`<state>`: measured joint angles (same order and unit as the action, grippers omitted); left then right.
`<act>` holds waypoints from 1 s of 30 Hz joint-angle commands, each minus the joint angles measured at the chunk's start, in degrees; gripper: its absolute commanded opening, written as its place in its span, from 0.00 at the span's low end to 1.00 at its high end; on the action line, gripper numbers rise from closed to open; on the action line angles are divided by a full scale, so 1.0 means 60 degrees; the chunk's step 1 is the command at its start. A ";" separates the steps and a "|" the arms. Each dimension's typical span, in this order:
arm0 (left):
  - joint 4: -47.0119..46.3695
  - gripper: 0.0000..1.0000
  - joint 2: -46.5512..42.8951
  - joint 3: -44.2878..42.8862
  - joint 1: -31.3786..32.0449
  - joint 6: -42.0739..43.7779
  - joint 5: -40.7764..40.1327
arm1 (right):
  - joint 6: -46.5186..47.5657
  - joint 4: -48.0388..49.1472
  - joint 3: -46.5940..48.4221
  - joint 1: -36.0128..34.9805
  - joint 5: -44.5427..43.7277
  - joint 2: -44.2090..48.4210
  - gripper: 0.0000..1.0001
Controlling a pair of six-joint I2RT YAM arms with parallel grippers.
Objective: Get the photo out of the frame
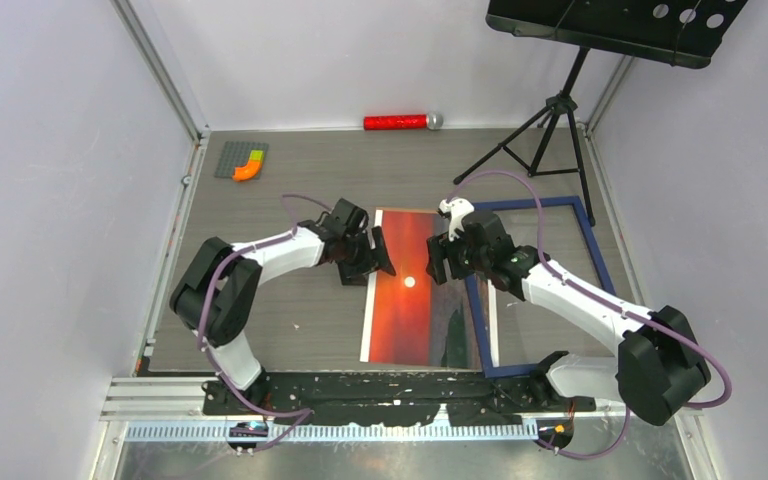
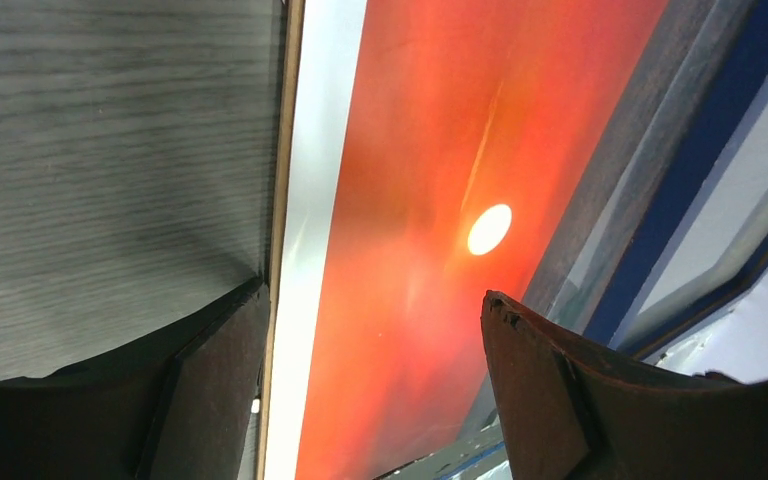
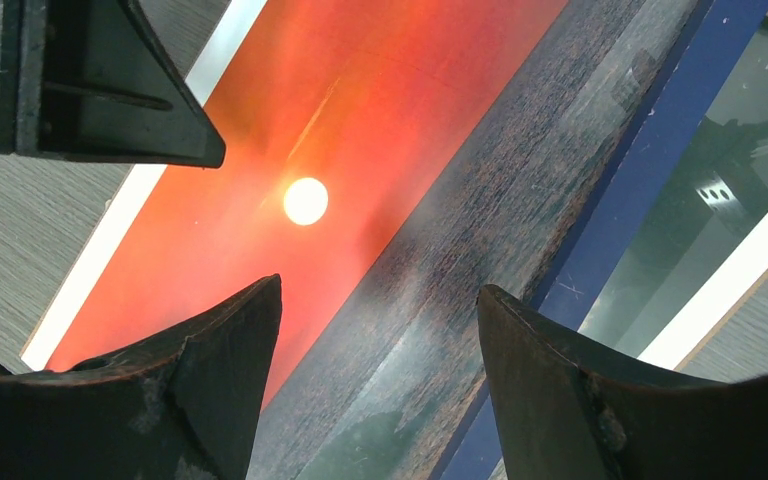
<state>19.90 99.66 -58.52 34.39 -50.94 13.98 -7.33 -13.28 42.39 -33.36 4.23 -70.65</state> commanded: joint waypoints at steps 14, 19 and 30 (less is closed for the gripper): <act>-0.5965 0.58 -0.1823 0.2157 0.0126 -0.2204 0.3464 | 0.0094 0.0674 -0.0430 0.0028 0.0429 -0.0380 0.77; -0.4513 0.74 -0.1227 0.1577 0.0244 -0.1159 0.2247 | -0.0229 0.0854 -0.0585 0.0037 0.0063 -0.0372 0.77; -0.2759 0.79 0.0983 -0.0285 0.0567 -0.0587 0.1326 | -0.0217 -0.0165 0.0582 0.0369 -0.2176 -0.1356 0.81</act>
<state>-2.24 103.81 -58.33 37.45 -56.51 25.43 -9.19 -12.25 39.99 -30.79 -2.11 -73.23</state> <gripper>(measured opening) 0.786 0.809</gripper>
